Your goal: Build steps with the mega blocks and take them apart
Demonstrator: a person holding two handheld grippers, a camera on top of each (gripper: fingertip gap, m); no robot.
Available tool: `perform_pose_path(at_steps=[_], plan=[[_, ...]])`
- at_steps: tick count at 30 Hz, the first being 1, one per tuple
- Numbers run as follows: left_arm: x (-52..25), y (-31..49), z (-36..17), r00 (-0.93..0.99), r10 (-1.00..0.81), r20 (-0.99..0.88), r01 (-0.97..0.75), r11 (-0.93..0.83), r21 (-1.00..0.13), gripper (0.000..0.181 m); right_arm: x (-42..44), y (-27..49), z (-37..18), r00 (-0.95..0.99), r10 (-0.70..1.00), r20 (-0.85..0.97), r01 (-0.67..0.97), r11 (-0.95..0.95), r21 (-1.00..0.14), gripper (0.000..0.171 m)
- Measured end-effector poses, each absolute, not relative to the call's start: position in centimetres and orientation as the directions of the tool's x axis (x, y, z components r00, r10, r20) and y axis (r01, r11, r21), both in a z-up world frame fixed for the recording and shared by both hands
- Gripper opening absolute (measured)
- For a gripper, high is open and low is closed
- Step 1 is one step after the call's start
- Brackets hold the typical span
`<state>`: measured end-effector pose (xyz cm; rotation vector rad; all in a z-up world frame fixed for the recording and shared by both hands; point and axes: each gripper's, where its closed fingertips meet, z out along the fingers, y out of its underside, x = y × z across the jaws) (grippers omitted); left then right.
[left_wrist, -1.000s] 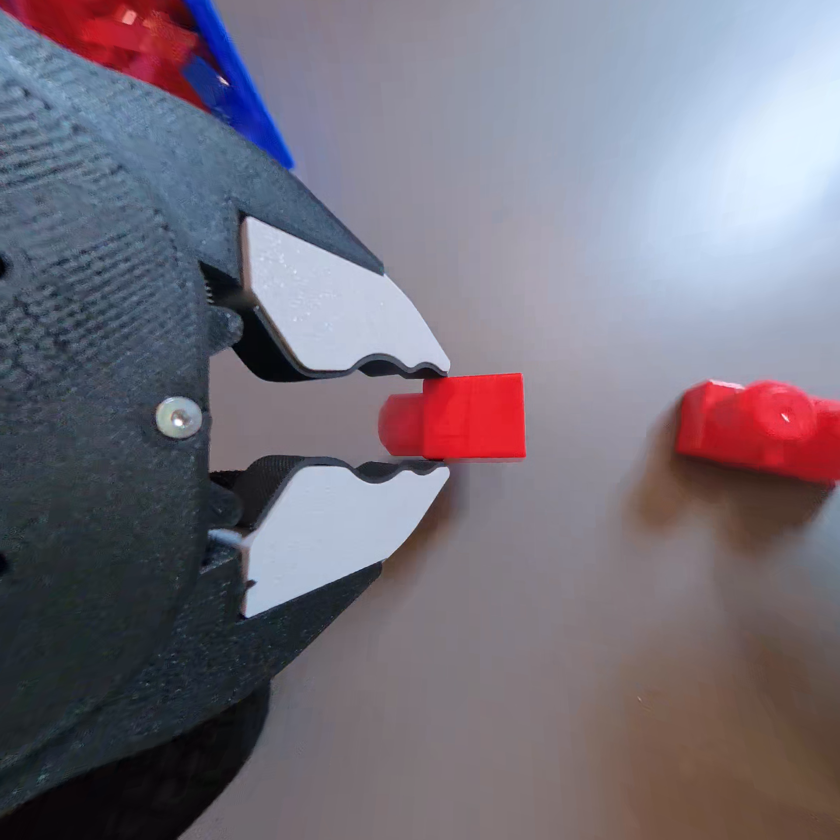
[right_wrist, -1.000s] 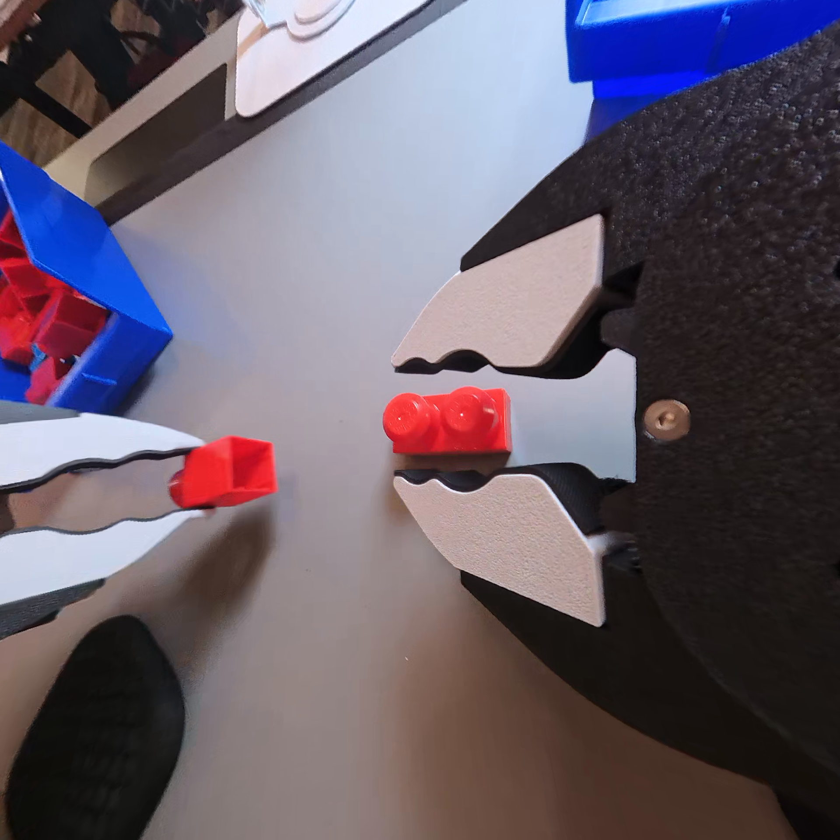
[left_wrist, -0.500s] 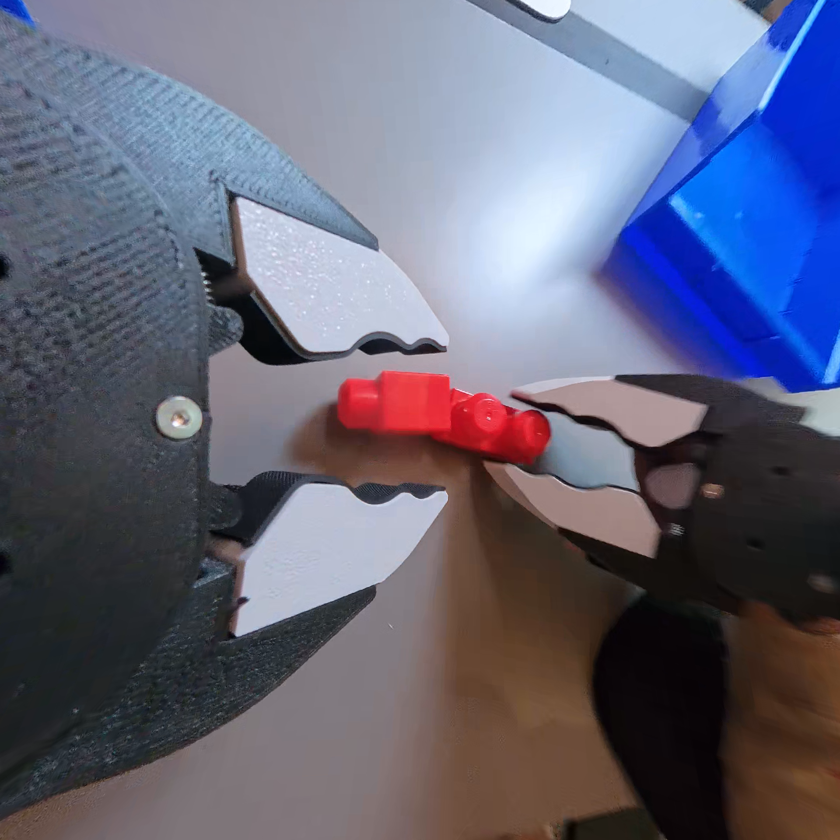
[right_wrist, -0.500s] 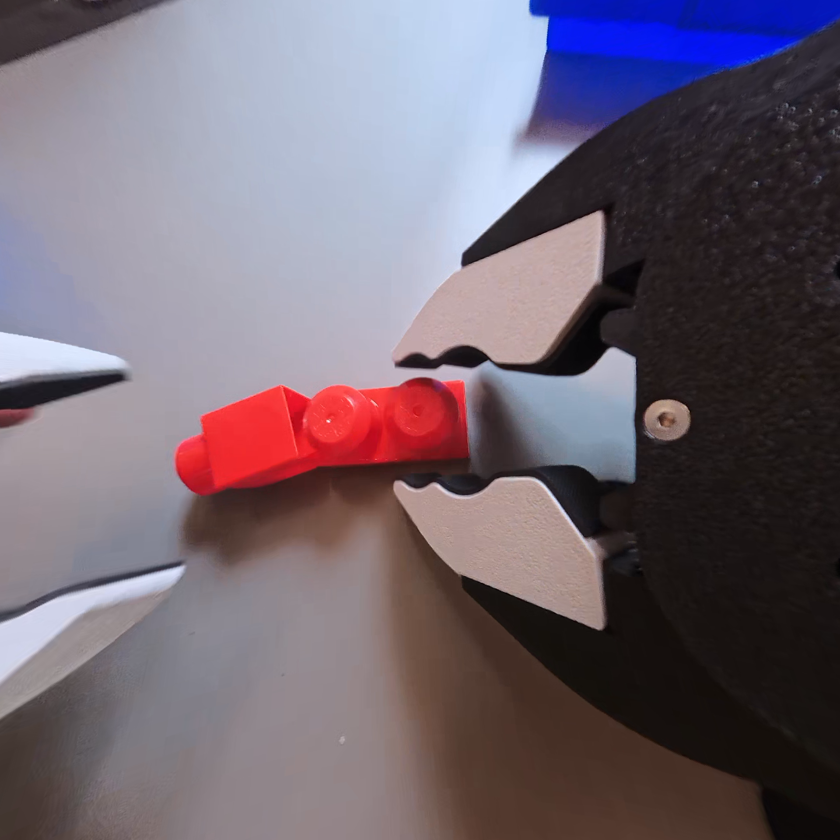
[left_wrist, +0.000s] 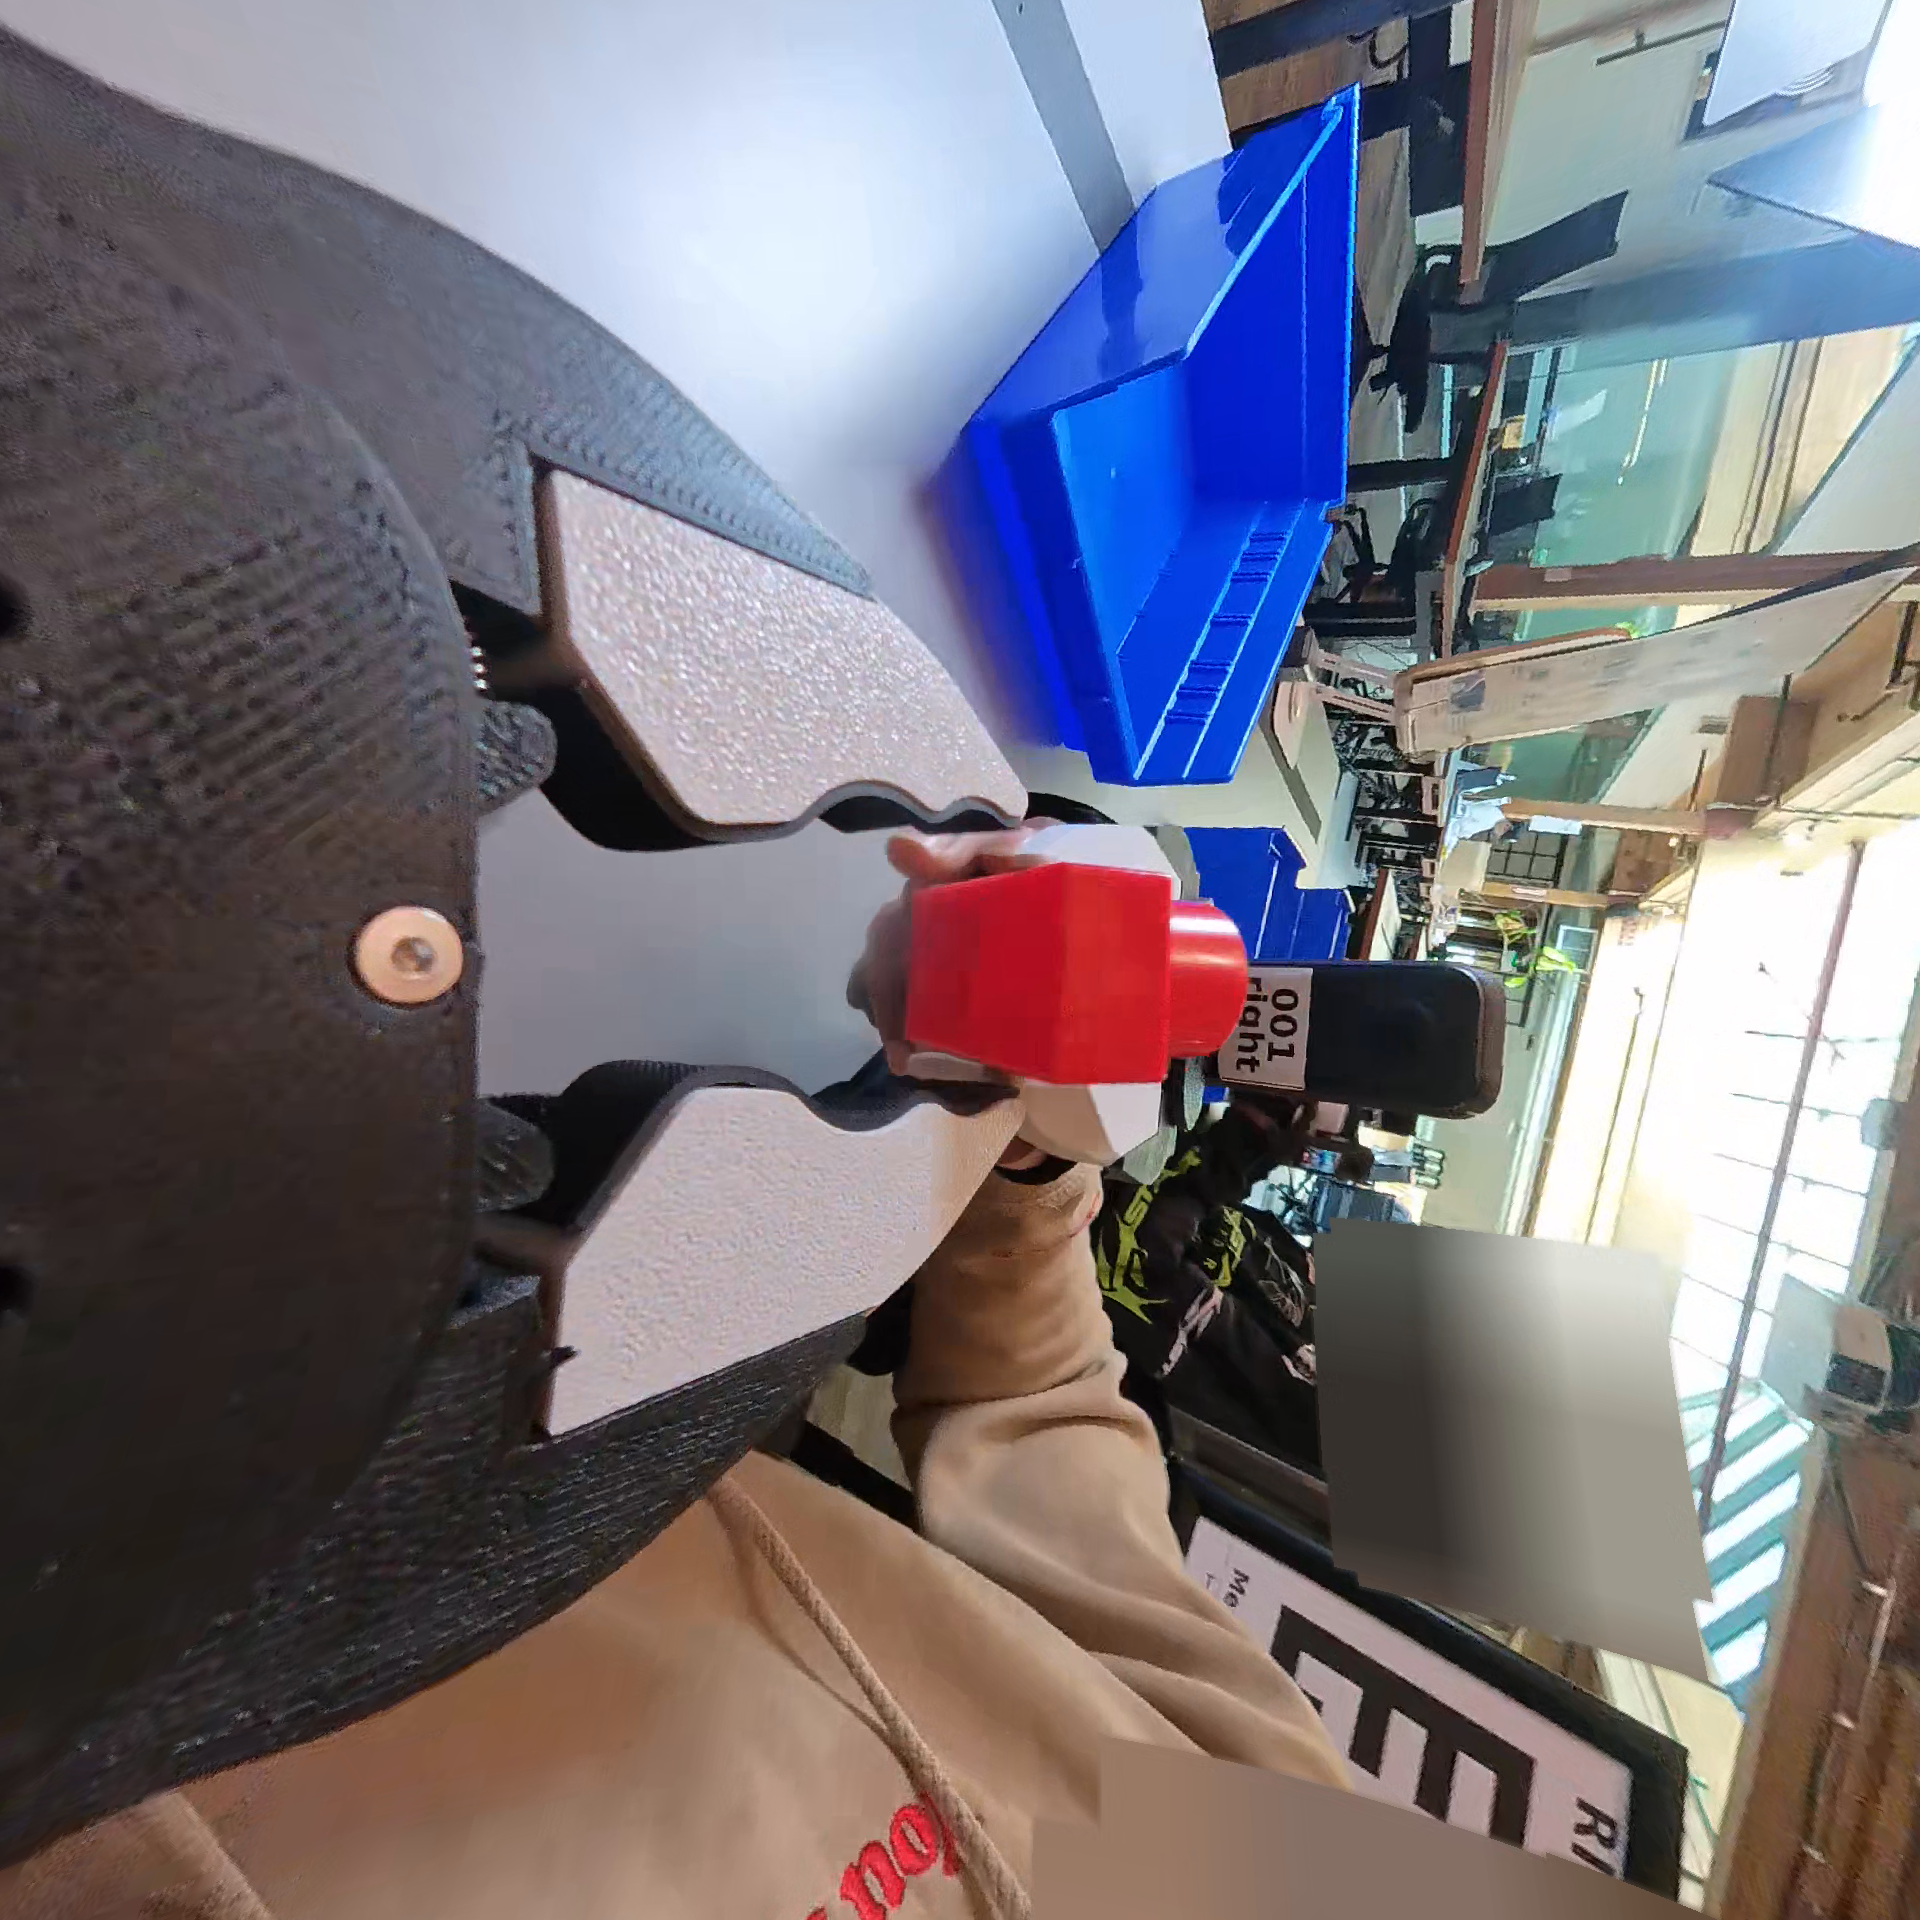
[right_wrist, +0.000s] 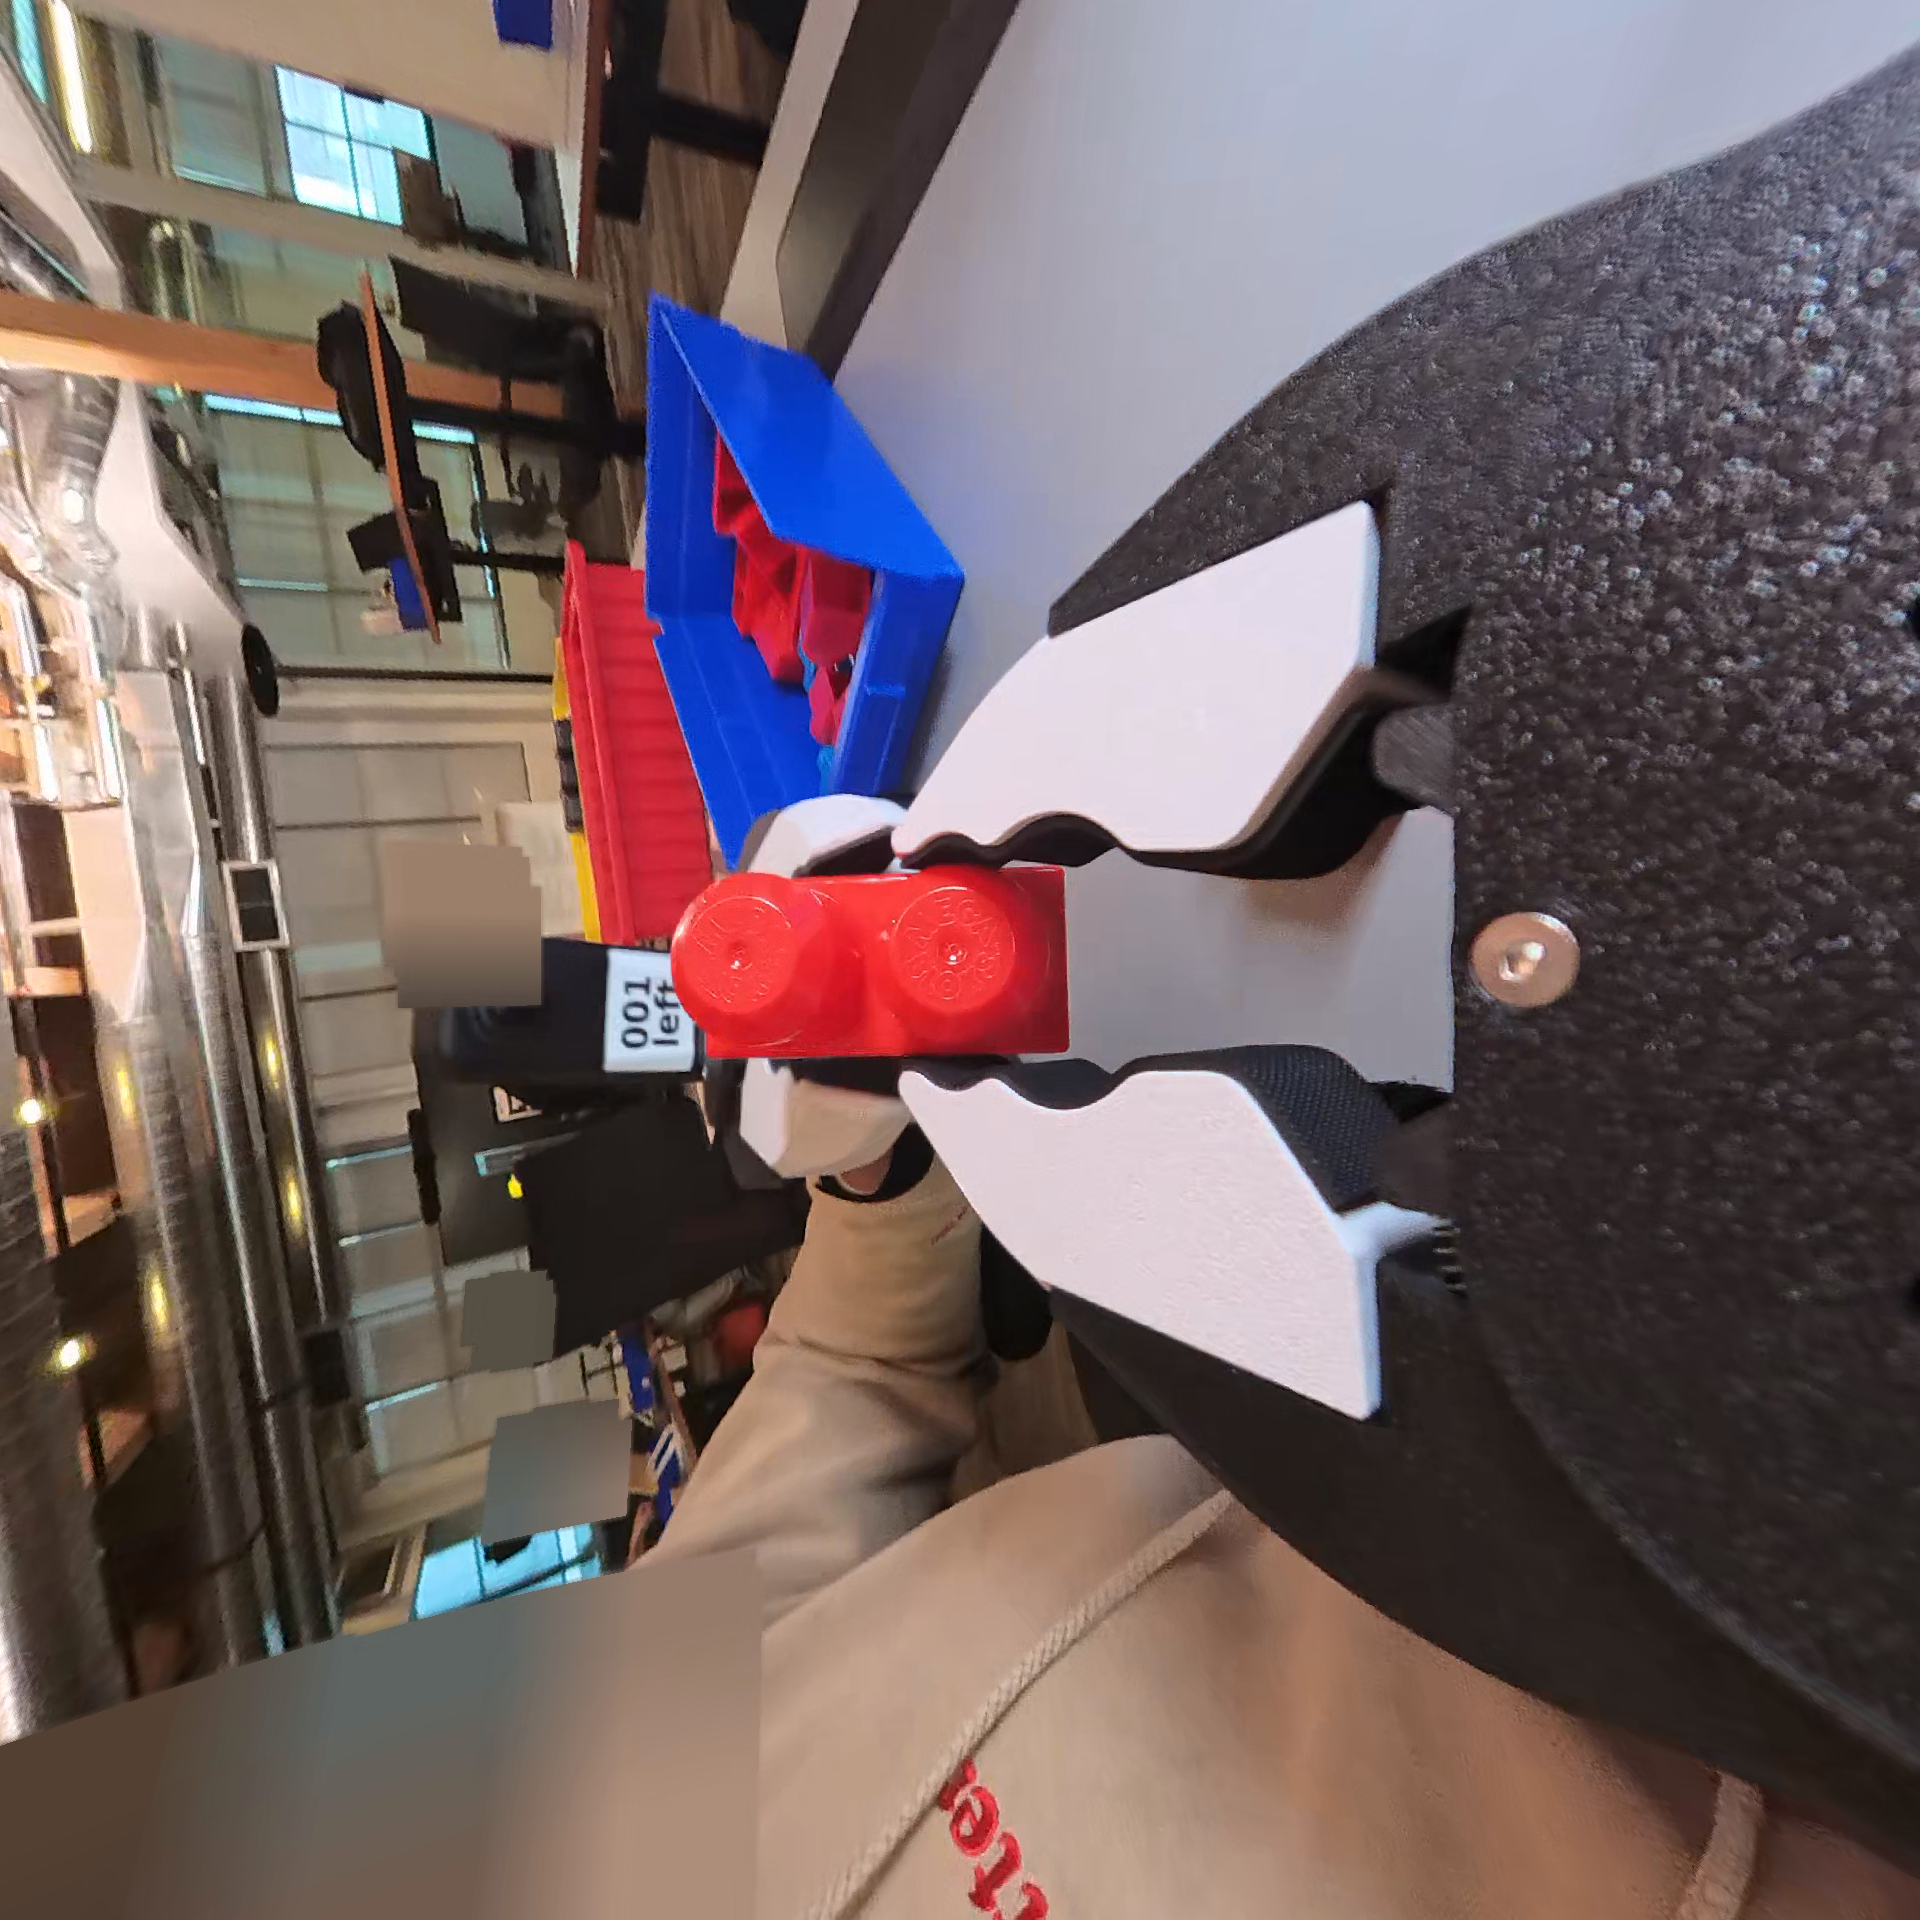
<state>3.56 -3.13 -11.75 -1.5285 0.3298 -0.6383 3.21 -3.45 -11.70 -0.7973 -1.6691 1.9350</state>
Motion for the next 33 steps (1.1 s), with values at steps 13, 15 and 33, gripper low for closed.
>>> perform_pose_path(at_steps=[13, 15, 33], plan=[[-3.2, -5.0, -15.3, 0.853, -0.519, -0.055, -0.154, -0.150, -0.977, 0.035, -0.1, -1.4, -22.0, -0.640, 0.766, 0.055, 0.465, 0.443, -0.766, 0.057], [-5.3, -4.8, -16.5, 0.879, -0.474, -0.060, -0.165, -0.184, -0.969, 0.035, -0.7, -1.6, -23.1, -0.647, 0.758, 0.081, 0.530, 0.523, -0.667, 0.057], [-15.9, -6.4, -16.3, 0.991, -0.118, -0.055, -0.081, -0.228, -0.970, 0.035, -2.6, -2.5, -27.2, -0.894, 0.439, 0.087, 0.447, 0.863, 0.237, 0.034]])
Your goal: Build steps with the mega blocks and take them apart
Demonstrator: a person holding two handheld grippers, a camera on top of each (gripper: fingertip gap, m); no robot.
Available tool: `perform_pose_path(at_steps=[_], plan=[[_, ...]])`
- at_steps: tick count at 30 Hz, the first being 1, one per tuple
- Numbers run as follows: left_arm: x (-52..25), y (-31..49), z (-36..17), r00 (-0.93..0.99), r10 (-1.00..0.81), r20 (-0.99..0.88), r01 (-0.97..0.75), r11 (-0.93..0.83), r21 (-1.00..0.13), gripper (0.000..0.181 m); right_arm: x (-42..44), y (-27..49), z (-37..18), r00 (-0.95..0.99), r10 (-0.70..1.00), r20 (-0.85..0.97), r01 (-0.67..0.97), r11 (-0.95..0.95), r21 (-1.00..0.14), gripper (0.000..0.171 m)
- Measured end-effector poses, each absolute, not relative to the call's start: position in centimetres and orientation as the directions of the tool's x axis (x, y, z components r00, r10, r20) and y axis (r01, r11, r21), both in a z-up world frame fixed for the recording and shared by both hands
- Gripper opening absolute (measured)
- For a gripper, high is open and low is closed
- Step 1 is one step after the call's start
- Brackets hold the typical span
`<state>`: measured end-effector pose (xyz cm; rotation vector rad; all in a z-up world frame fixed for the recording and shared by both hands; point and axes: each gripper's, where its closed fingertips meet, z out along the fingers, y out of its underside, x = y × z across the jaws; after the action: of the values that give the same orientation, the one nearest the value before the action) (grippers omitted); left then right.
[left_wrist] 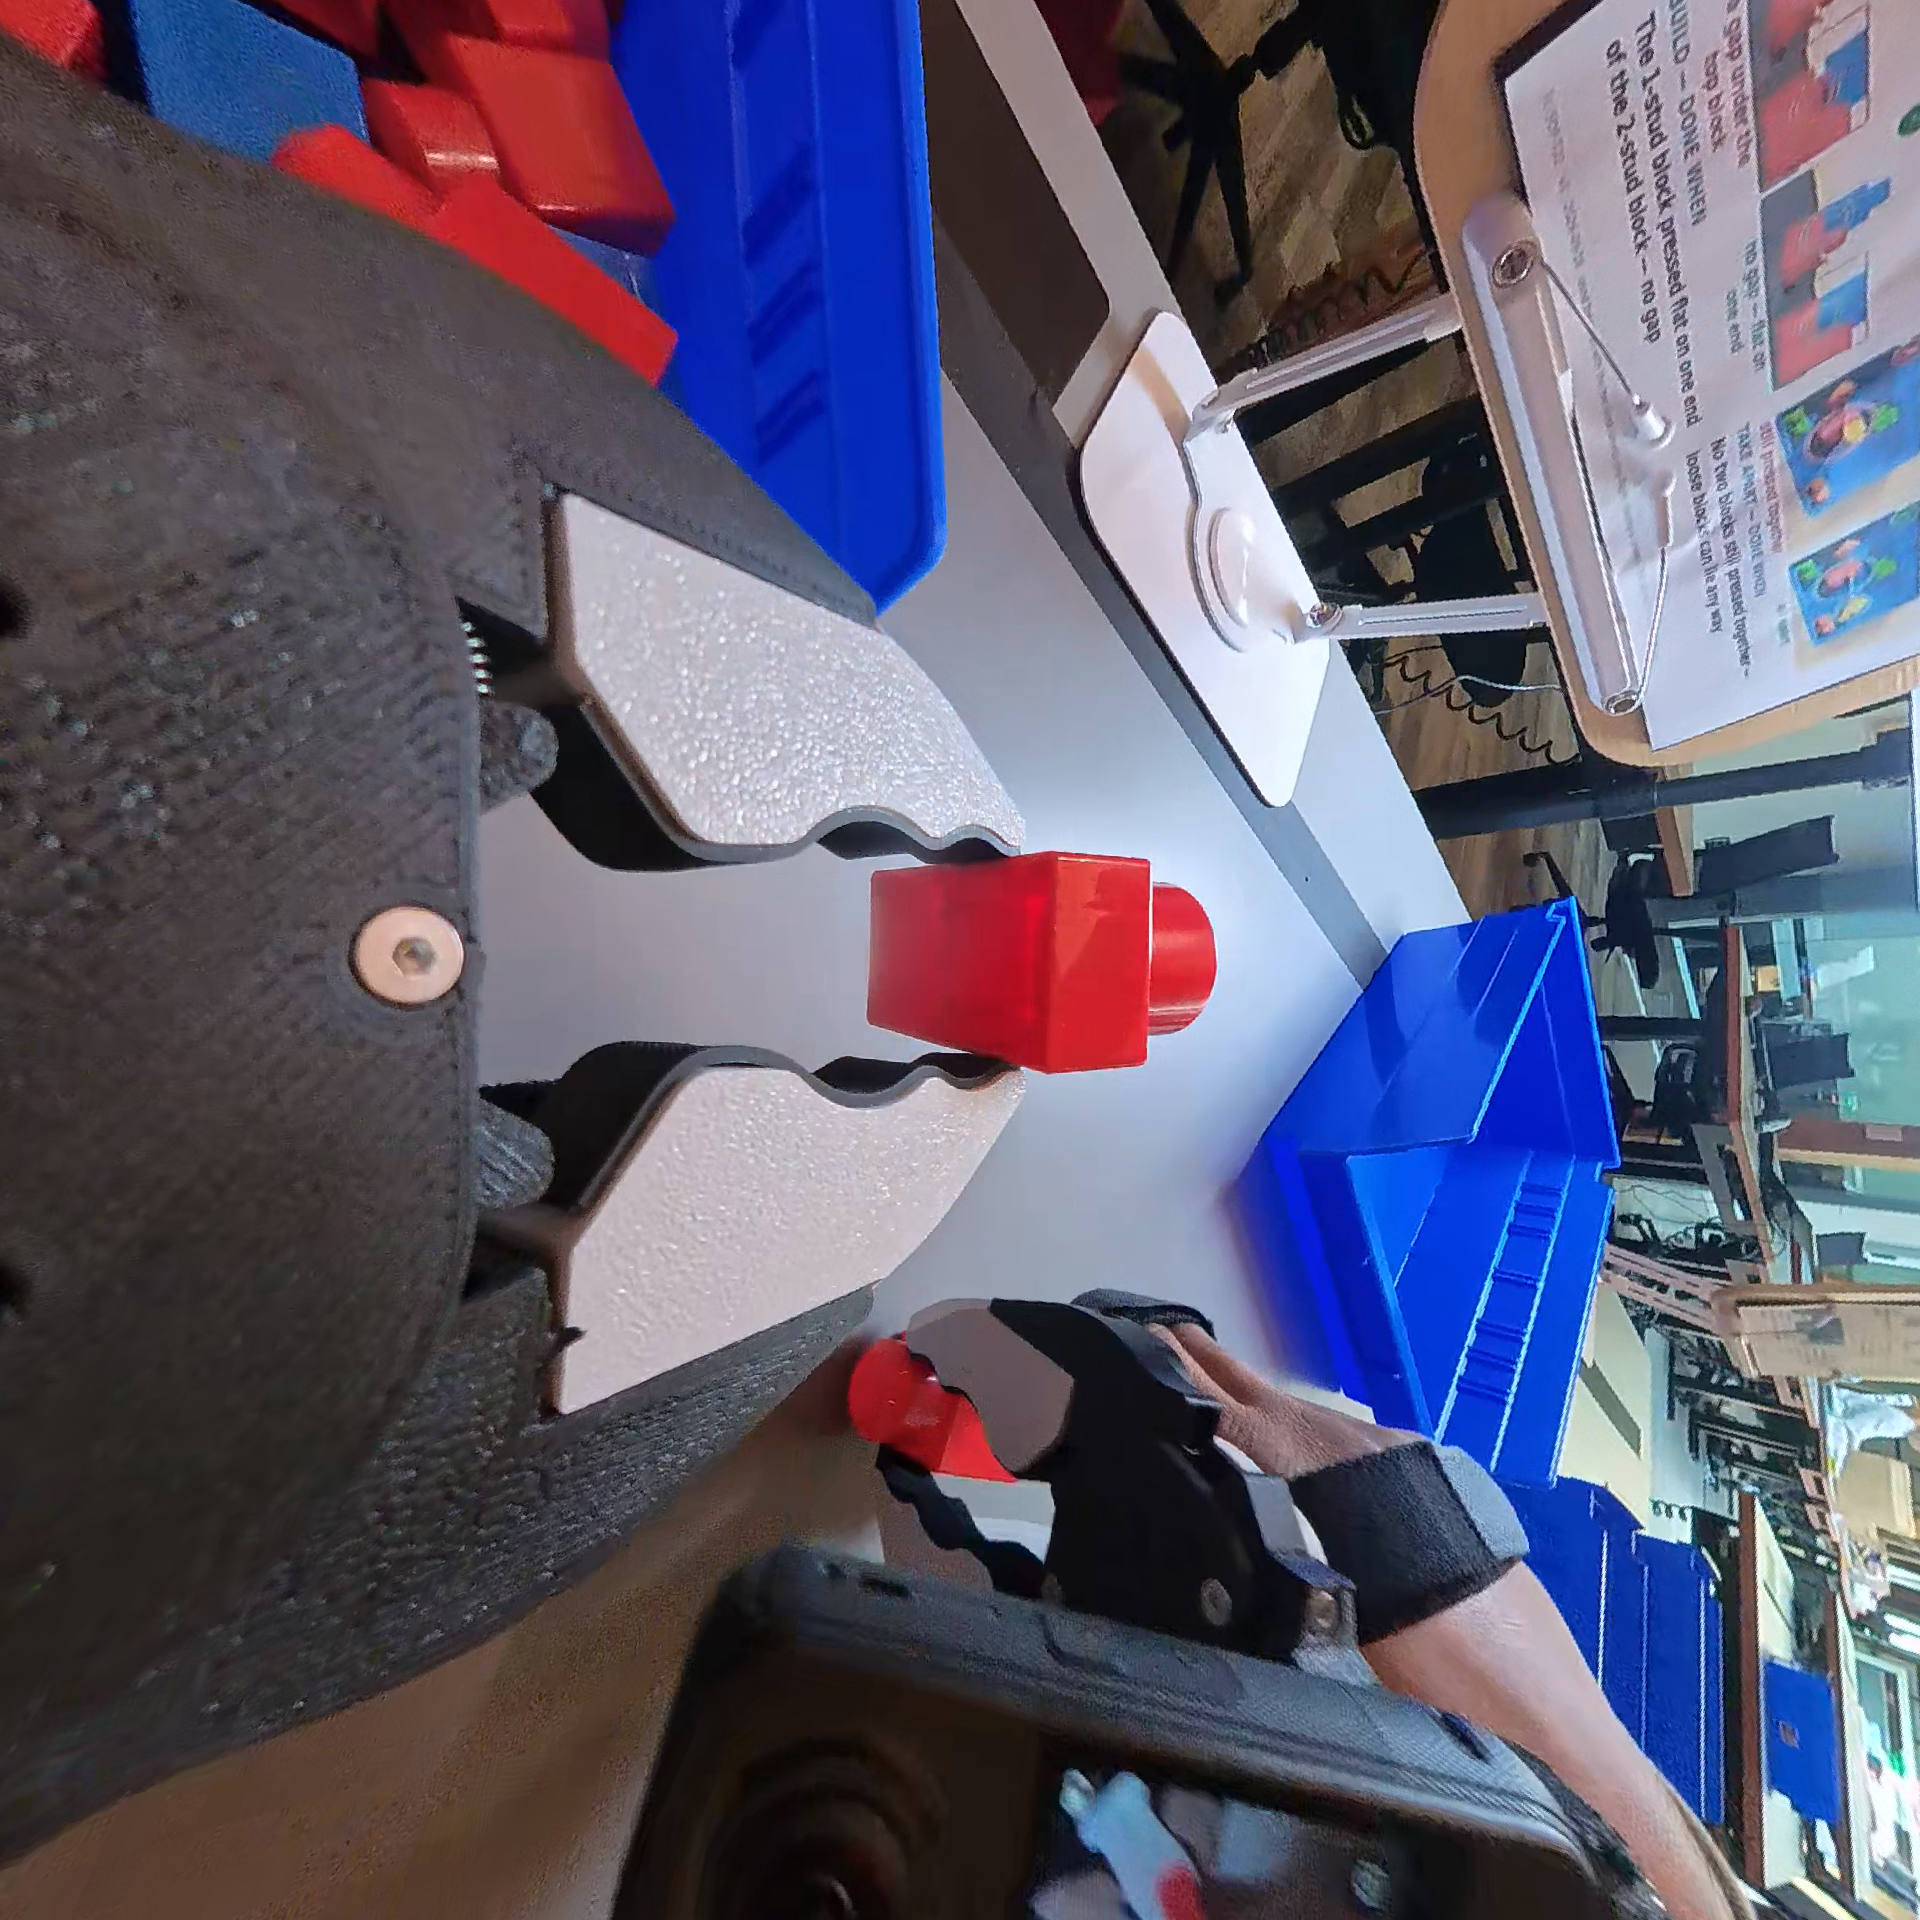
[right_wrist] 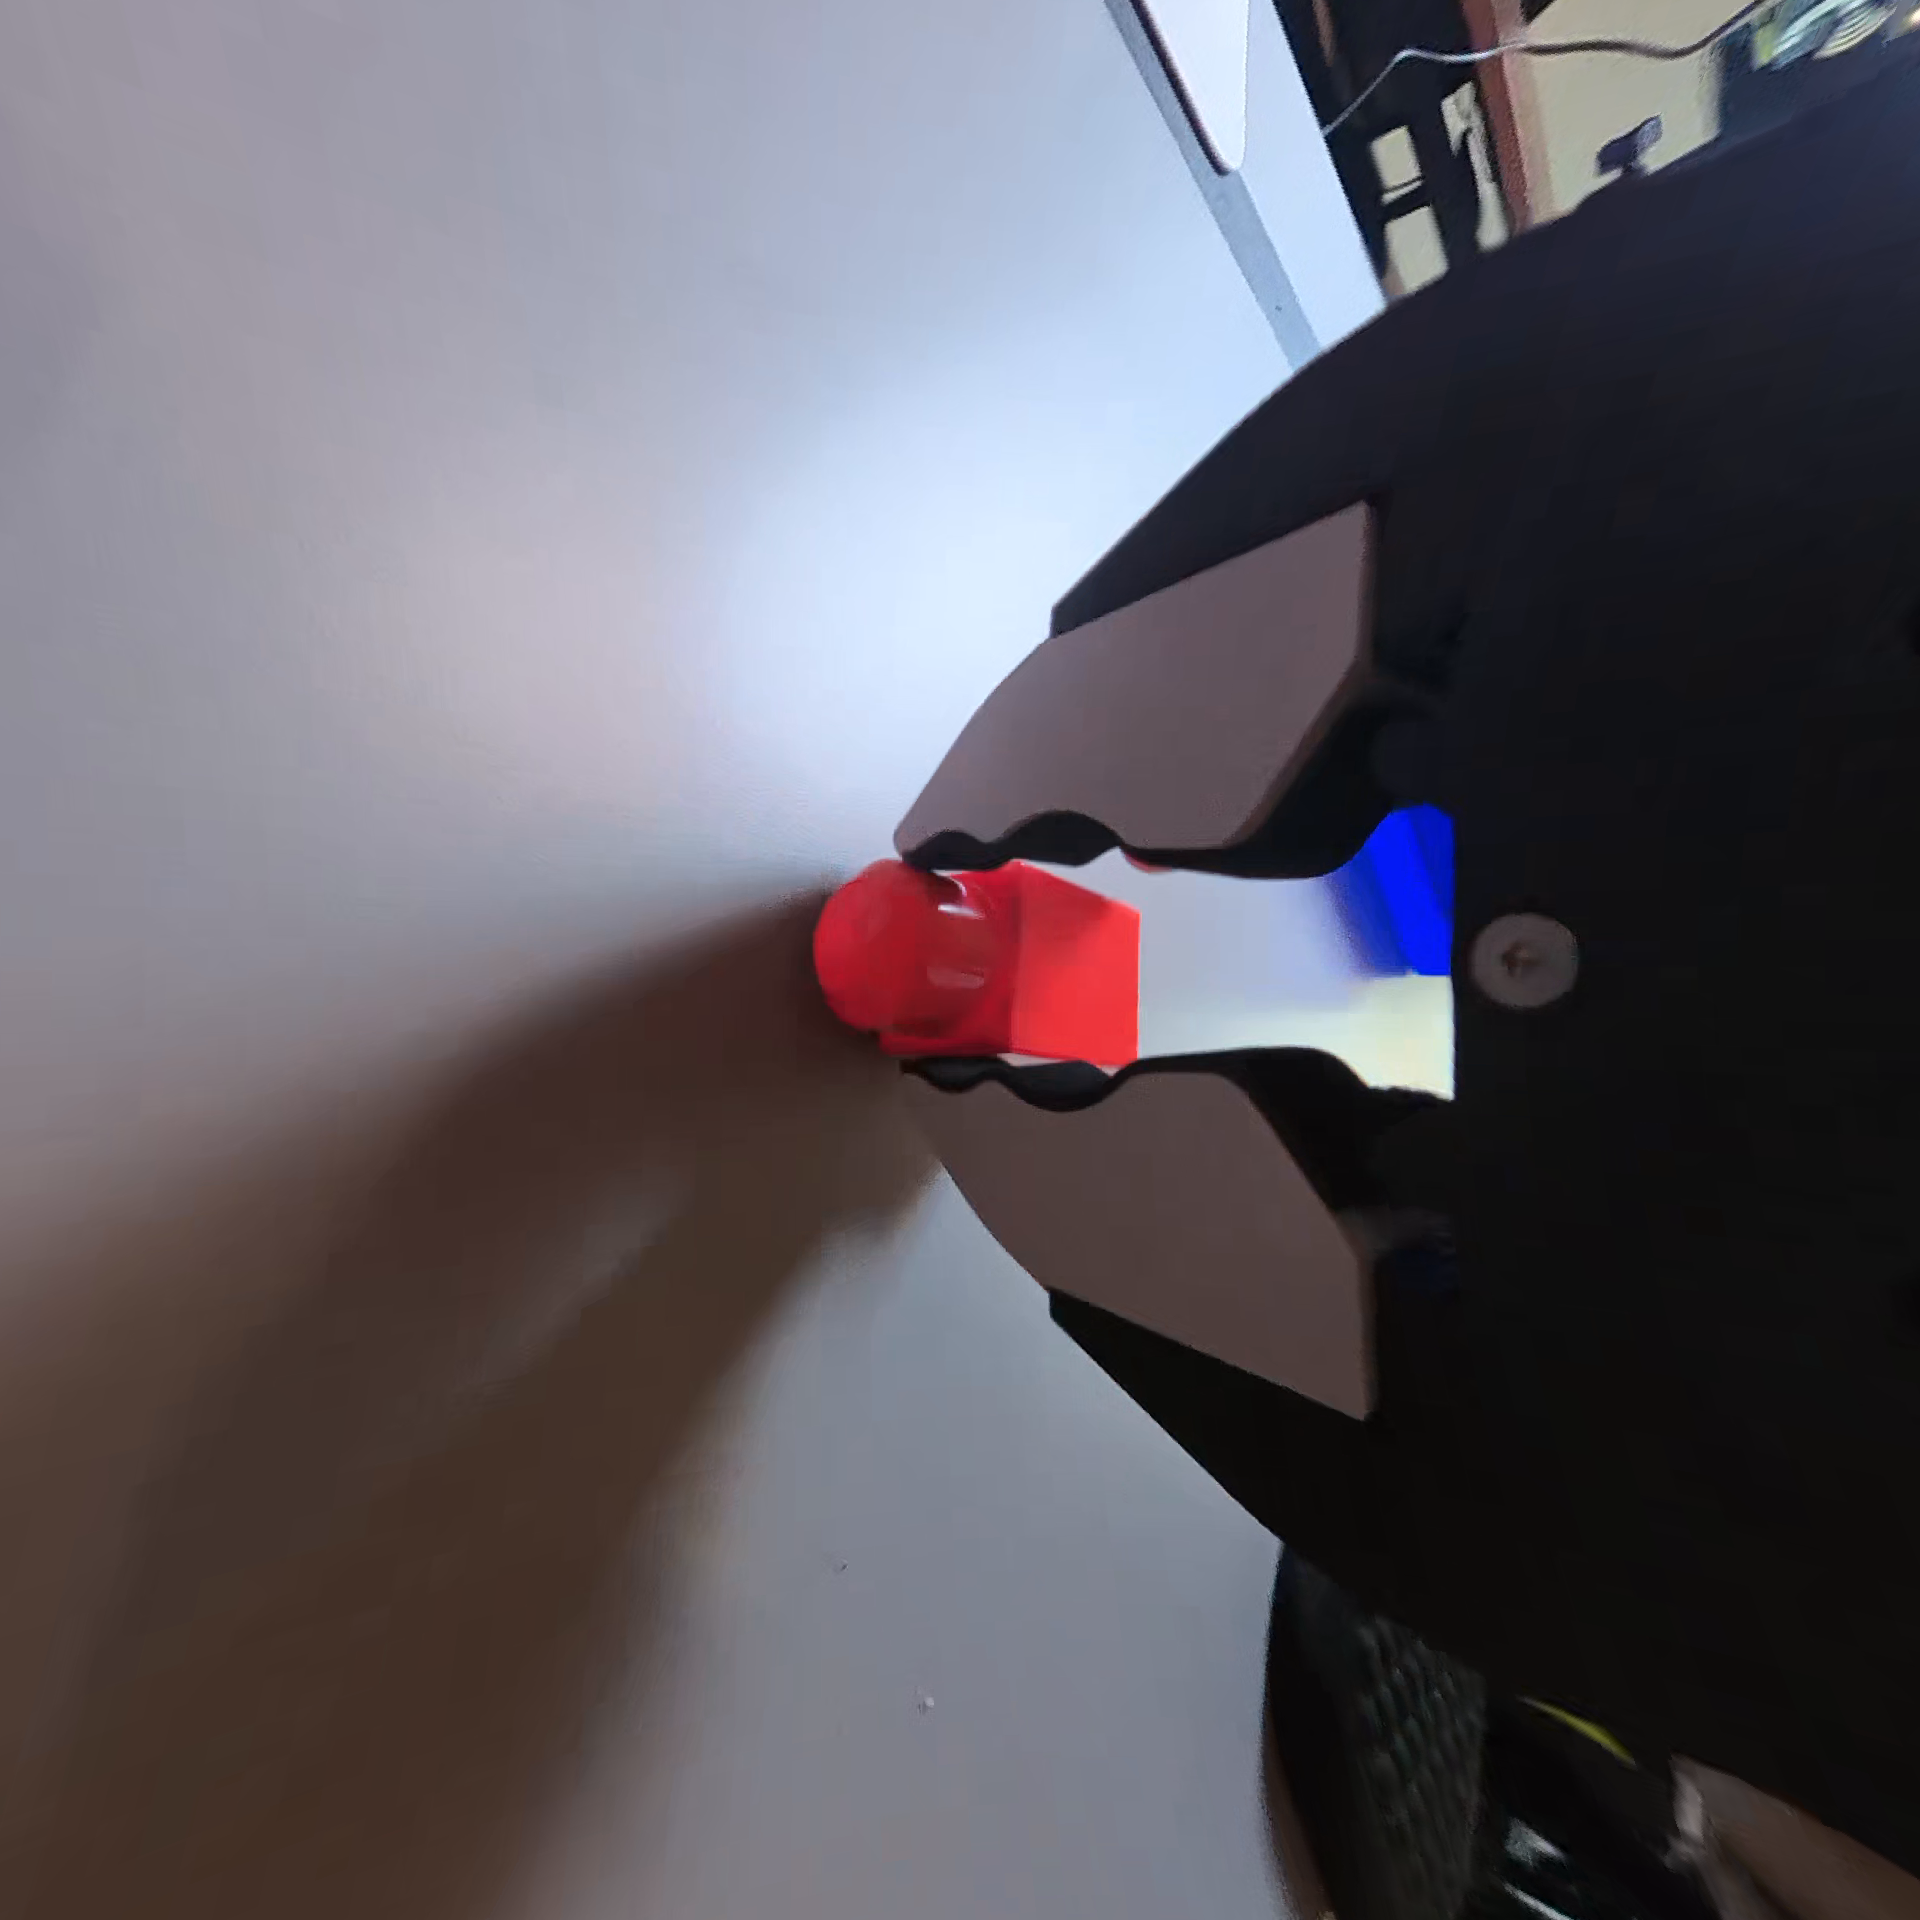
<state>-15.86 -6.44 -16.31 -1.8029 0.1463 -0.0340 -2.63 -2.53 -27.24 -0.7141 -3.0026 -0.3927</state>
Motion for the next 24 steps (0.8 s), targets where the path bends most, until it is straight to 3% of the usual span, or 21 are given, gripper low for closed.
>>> perform_pose_path(at_steps=[2, 4, 7, 10, 13, 17, 20, 24], plan=[[-15.8, -6.5, -16.0, 0.991, -0.122, -0.050, -0.075, -0.213, -0.974, 0.035, -2.8, -3.8, -25.9, -0.882, 0.462, 0.096, 0.469, 0.879, 0.084, 0.033], [-15.3, -6.5, -15.3, 0.989, -0.143, -0.026, -0.053, -0.183, -0.982, 0.035, -3.4, -4.8, -23.1, -0.853, 0.506, 0.128, 0.479, 0.856, -0.193, 0.033], [-13.2, -6.4, -13.7, 0.974, -0.226, 0.017, -0.008, -0.108, -0.994, 0.035, -3.9, -4.9, -16.8, -0.770, 0.631, 0.098, 0.421, 0.618, -0.664, 0.033], [-9.9, -6.2, -11.9, 0.938, -0.340, 0.070, 0.062, -0.035, -0.997, 0.035, -2.7, -3.7, -10.5, -0.718, 0.694, 0.044, 0.190, 0.256, -0.948, 0.033], [-6.0, -6.0, -10.3, 0.884, -0.453, 0.117, 0.141, 0.021, -0.990, 0.035, -0.7, -1.5, -6.1, -0.678, 0.725, -0.124, 0.009, -0.160, -0.987, 0.033], [-1.2, -5.2, -9.7, 0.818, -0.548, 0.176, 0.238, 0.044, -0.970, 0.035, 1.0, 0.6, -3.8, -0.667, 0.683, -0.297, -0.133, -0.501, -0.855, 0.033], [1.0, -4.6, -9.5, 0.786, -0.581, 0.213, 0.288, 0.039, -0.957, 0.035, 1.4, 0.2, -3.1, -0.703, 0.617, -0.354, -0.156, -0.619, -0.770, 0.033], [1.8, -4.3, -9.6, 0.764, -0.592, 0.256, 0.328, 0.015, -0.945, 0.035, 0.9, -2.4, -4.7, -0.714, 0.628, -0.310, -0.126, -0.551, -0.825, 0.033]])
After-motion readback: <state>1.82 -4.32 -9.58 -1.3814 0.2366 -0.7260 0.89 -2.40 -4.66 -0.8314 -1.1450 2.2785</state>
